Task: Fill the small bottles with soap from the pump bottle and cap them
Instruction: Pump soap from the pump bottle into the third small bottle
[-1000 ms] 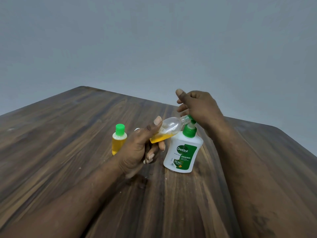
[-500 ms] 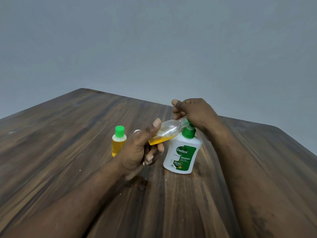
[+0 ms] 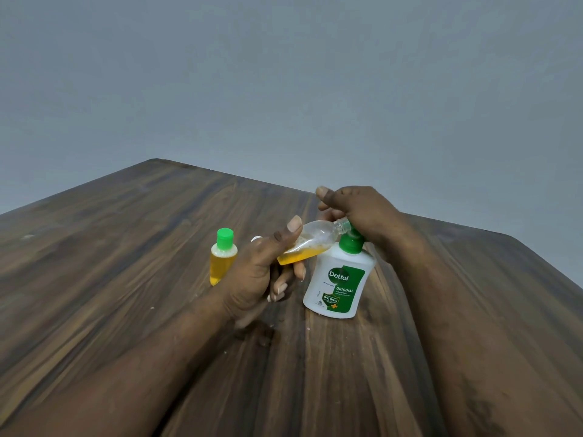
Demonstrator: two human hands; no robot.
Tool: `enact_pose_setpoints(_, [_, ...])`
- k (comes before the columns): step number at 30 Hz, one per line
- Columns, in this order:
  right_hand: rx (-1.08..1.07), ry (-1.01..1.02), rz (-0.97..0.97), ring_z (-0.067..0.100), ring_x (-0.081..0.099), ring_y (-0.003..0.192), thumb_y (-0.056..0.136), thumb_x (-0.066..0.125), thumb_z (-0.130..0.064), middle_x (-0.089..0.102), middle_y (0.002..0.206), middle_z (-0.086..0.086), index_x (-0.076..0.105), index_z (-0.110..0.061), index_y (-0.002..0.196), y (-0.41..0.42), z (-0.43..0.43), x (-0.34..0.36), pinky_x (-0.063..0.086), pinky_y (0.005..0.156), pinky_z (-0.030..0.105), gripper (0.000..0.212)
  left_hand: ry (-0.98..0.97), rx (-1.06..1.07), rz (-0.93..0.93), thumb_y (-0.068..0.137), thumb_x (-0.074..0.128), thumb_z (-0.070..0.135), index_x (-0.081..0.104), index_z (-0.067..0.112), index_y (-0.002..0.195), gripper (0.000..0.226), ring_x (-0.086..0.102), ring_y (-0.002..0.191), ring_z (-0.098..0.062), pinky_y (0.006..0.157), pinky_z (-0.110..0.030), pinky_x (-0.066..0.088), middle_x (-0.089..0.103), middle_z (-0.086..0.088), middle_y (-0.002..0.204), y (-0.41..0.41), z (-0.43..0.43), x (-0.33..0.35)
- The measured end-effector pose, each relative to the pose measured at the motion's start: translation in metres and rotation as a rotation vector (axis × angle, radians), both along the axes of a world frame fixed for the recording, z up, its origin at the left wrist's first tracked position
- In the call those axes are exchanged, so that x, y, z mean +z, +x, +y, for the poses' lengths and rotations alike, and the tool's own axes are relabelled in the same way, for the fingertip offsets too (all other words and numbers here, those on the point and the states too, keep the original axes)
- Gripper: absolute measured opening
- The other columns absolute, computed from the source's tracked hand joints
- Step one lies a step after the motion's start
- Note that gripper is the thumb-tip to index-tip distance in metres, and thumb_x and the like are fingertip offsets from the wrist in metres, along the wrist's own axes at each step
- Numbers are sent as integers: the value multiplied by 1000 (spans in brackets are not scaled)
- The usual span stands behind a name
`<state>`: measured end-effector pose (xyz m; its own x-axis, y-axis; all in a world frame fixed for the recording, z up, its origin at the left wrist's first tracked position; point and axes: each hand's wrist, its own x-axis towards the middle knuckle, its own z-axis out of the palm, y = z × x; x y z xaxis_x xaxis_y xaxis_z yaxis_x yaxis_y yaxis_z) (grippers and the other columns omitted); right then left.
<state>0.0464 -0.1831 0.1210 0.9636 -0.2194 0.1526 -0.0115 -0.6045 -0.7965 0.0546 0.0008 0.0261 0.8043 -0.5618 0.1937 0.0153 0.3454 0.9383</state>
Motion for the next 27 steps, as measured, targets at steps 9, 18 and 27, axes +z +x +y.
enact_pose_setpoints(9, [-5,-15,-29,16,72,82,98,63,-54,78,84,-3,76,-15,92,-1,1,2,55,81,37,41,-2,-23,-4,88,58,67,63,2,61,70,32,33,-14,41,-22,30,36,-10,42,-1,1,0])
enact_pose_setpoints(18, [-70,50,-224,15,76,74,91,58,-74,79,83,-2,75,-15,96,-6,2,15,54,68,30,61,-19,-34,-22,88,56,65,65,2,62,69,33,33,-14,41,-21,31,36,-8,40,-2,0,2])
enact_pose_setpoints(27, [8,6,56,11,69,72,99,62,-53,75,89,-2,77,-10,102,-4,5,3,49,58,22,45,-6,-17,-31,84,61,70,64,4,59,70,33,33,-14,42,-22,30,37,-10,42,2,1,-1])
